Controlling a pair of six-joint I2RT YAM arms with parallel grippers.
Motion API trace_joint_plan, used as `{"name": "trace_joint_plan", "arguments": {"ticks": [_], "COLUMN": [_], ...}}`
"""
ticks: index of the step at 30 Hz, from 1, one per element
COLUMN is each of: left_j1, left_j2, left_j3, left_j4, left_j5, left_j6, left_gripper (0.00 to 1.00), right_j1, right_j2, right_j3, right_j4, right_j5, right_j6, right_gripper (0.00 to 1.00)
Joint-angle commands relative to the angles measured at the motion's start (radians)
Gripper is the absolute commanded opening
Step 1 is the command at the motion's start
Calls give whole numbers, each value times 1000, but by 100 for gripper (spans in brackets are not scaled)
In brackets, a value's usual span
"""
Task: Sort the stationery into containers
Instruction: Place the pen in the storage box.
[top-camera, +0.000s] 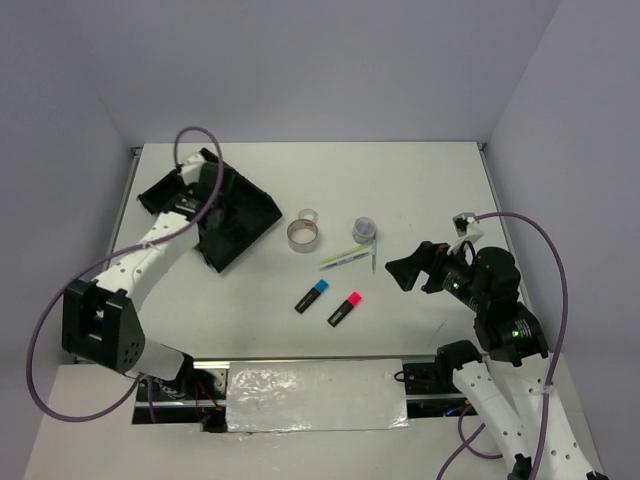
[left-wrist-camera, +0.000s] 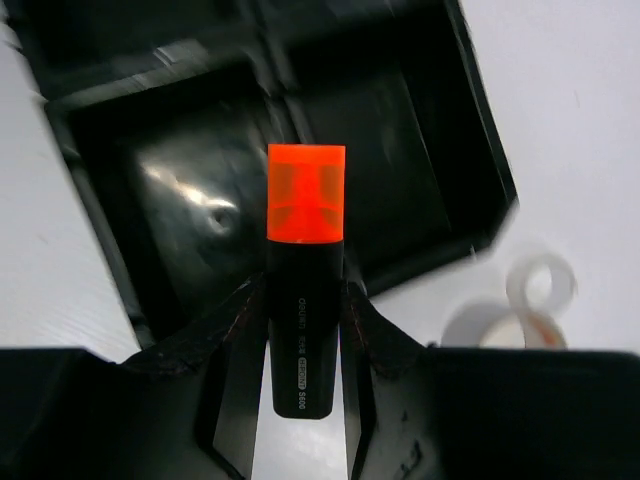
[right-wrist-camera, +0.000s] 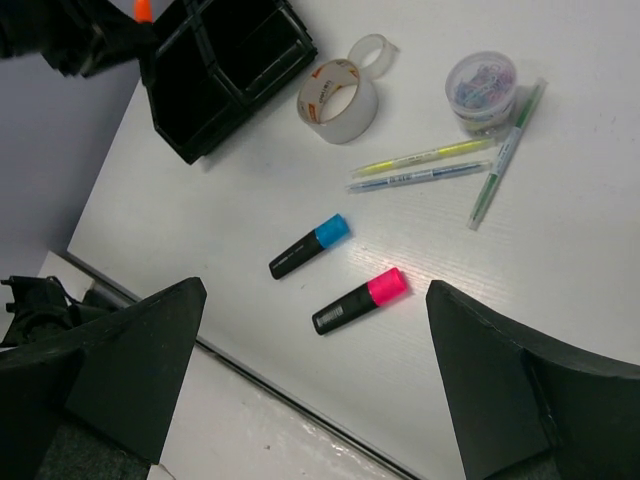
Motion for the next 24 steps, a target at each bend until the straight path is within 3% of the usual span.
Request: {"name": "trace_joint_plan", "arguments": {"ticks": [1,3,11,21,22,23,24], "left_j1": [144,279,457,486,488,488,491], "left_j2": [75,165,477,640,642,642,648], "left_j3": [121,233,676,710,706,704,715], "left_j4": [-25,-58,-231,-230,-218,-210,-212], "left_j5": [24,24,-15,-24,-24,-19,-22], "left_j6": [-35,-43,-11,-8,-5,-1,2], "left_gripper": [8,9,15,33,37,48,51], "right_j1": [-3,-1,0,0,0,2,0], "right_j2": [-2,-2,-6,0,1,3,8], "right_j3": [0,-11,-59,-92,-91,-92,-89], "right_j4": [49,69,73,92,92,90,84], "right_j5": [-27,-59,-73,-87,-87,-90,-93], "right_j6": [-22,-16,-39,-39,-39,-43,-48], "right_gripper": [100,100,100,100,100,100,100]}}
